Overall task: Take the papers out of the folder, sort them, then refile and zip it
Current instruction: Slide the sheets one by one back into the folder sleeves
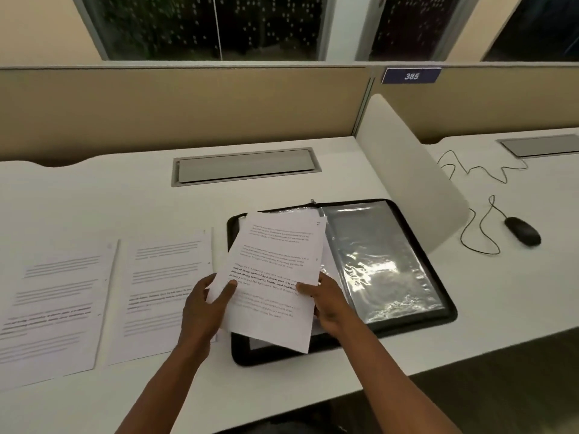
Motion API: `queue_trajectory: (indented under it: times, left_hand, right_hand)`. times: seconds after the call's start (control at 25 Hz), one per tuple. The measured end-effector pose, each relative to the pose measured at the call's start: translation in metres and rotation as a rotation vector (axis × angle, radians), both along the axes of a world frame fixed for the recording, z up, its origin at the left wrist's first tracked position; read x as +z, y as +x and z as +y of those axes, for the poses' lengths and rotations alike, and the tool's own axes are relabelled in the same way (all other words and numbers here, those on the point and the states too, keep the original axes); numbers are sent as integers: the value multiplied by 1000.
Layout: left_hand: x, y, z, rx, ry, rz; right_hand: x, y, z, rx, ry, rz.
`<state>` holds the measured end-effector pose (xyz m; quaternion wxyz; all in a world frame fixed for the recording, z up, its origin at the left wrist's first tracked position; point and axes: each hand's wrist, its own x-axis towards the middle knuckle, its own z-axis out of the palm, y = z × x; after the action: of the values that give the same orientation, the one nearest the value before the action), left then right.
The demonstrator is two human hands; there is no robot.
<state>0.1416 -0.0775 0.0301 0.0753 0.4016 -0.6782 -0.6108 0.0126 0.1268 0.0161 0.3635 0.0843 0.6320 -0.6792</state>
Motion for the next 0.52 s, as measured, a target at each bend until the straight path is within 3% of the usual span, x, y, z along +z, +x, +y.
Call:
queue_trajectory:
  times: [0.2, 0.4, 0.52]
  left_hand:
    - [-7, -40, 50, -199, 26, -73]
    - [-11, -46, 94, -240, 318, -43]
    - [-9, -42, 113, -358, 387, -85]
  right_hand:
    - [-11, -24, 77, 14, 39, -5]
    - [-13, -30, 128, -65, 114, -30]
    - [-16, -35, 150, -89, 177, -1]
